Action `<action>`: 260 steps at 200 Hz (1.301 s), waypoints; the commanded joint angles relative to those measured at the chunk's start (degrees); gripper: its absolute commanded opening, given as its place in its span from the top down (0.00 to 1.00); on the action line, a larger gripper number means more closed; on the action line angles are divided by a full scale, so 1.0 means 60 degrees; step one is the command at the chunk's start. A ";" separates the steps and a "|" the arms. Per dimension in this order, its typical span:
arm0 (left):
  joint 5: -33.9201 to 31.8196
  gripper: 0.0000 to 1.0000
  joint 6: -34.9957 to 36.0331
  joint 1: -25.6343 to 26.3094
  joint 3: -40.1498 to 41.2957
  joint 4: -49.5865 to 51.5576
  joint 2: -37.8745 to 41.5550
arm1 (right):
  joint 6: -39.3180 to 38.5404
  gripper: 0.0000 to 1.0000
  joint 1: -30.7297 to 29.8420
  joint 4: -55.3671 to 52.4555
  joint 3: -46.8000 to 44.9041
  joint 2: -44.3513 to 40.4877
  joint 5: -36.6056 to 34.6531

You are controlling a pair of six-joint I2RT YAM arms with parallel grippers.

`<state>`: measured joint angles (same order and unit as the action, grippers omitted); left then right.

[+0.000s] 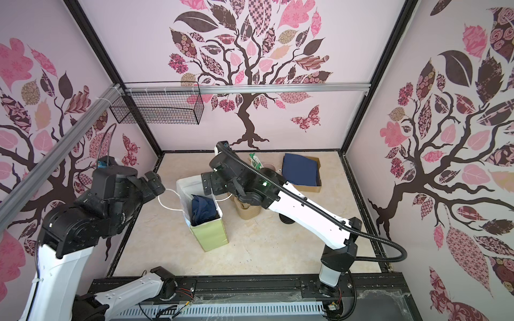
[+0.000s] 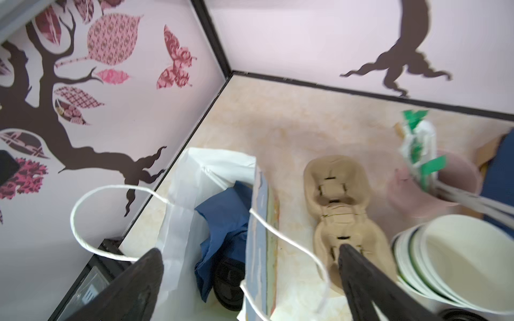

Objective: Pack a coffee takeout order
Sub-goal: Move the takeout bag to the middle-left of the table, then reset both arms

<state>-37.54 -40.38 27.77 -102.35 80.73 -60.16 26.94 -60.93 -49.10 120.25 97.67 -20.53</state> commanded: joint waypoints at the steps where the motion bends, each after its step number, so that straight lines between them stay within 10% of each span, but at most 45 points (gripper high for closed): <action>1: -0.1945 0.02 0.1621 -0.0054 -0.0740 -0.0047 -0.0329 | -0.0514 0.00 0.0839 -0.1973 0.1060 -0.0927 -0.1393; 41: -0.0372 0.02 0.2725 -0.2201 0.0890 -0.3461 -0.0278 | -0.1801 0.00 0.4646 -0.1400 -0.1457 -0.3114 -0.1300; 79: 0.0428 0.02 0.2993 -0.4615 0.2680 -0.5775 -0.0532 | -0.2363 0.00 0.9246 0.3183 -0.6594 -0.4986 0.0097; 165: -0.0130 0.02 0.3585 -0.6586 0.9077 -0.9475 0.0707 | -0.1444 0.00 1.1540 0.9389 -1.3982 -0.5116 -0.1144; 260: 0.3718 0.02 0.4612 -0.6899 1.3273 -1.4766 0.0847 | -0.2379 0.00 1.1605 1.4834 -1.6355 -0.4427 0.2095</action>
<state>-23.49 -13.58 -13.56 -26.15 5.74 -53.82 10.61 8.95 27.03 23.29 68.82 -15.94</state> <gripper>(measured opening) 0.978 0.999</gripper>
